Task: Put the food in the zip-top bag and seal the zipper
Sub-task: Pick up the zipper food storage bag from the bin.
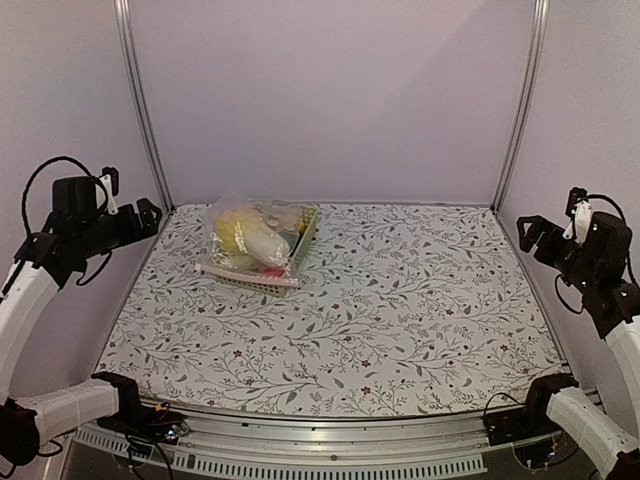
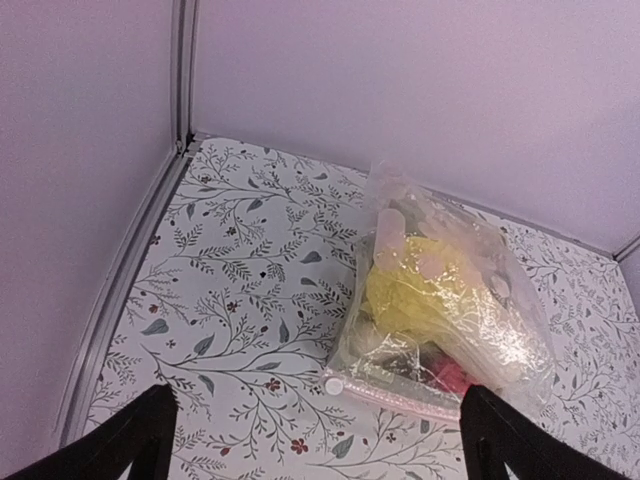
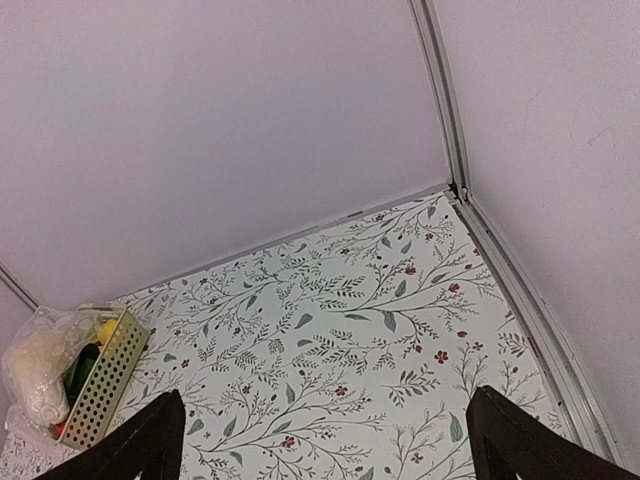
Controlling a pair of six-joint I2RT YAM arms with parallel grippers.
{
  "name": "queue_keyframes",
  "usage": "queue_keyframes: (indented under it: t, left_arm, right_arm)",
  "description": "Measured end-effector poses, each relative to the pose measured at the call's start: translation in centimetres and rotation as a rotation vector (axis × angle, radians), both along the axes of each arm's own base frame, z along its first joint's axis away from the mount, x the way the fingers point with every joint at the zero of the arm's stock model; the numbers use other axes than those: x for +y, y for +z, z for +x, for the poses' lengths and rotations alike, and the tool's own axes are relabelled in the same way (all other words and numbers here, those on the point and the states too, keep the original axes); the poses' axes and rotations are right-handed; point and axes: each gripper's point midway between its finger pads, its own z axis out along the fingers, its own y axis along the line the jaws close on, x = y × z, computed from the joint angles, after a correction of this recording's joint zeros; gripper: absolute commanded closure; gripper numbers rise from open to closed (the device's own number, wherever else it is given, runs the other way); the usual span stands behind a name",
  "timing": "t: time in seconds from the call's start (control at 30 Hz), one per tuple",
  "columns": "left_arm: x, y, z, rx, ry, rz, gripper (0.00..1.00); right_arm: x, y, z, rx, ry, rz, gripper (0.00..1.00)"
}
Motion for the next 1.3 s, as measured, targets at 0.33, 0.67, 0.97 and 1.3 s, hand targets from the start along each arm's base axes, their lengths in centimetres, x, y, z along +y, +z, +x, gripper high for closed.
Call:
queue_keyframes:
  t: [0.33, 0.67, 0.97, 1.3]
  left_arm:
    - [-0.4, -0.9, -0.2, 0.022, -0.022, -0.006, 0.00]
    - [-3.2, -2.8, 1.3, 0.105, -0.178, -0.044, 0.00]
    - [-7.1, -4.3, 5.1, 0.181, -0.352, -0.152, 0.01]
    - [-7.4, -9.8, 6.8, 0.333, -0.343, -0.177, 0.01]
  right_arm:
    - [-0.6, -2.2, 0.2, 0.089, -0.033, -0.010, 0.01]
    - [0.4, -2.6, 0.4, 0.138, 0.020, 0.014, 0.01]
    - [2.9, -3.6, 0.7, 0.208, 0.154, 0.064, 0.01]
    - [4.7, -4.0, 0.3, 0.252, 0.255, 0.106, 0.01]
